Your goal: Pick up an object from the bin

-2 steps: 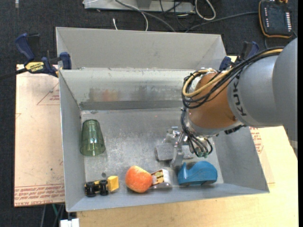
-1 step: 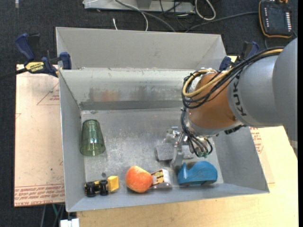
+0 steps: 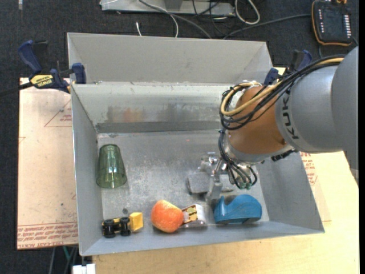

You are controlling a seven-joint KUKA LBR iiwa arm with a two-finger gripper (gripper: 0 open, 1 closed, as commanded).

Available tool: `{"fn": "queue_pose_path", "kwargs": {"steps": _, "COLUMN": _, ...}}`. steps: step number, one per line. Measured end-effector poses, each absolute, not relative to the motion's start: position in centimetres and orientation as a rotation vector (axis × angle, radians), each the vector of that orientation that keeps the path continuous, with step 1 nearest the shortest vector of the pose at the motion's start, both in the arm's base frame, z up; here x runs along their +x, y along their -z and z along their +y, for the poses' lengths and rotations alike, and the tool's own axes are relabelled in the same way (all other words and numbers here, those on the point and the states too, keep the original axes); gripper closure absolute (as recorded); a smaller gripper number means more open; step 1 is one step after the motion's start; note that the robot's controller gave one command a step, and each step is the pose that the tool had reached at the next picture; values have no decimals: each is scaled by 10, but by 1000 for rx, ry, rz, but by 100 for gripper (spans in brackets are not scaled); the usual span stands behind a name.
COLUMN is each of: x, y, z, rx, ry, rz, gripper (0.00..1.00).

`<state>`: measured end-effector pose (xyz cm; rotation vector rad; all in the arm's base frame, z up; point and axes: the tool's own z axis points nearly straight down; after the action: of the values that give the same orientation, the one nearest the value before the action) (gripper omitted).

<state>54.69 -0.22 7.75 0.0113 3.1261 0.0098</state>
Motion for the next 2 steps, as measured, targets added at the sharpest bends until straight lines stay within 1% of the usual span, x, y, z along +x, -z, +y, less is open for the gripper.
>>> {"fn": "queue_pose_path", "kwargs": {"steps": 1, "x": 545, "y": -122, "z": -2, "rx": 10, "ry": -11, "rz": 3133, "gripper": 100}}
{"fn": "queue_pose_path", "kwargs": {"steps": 2, "x": 545, "y": -143, "z": -2, "rx": 8, "ry": -12, "rz": 3132, "gripper": 100}}
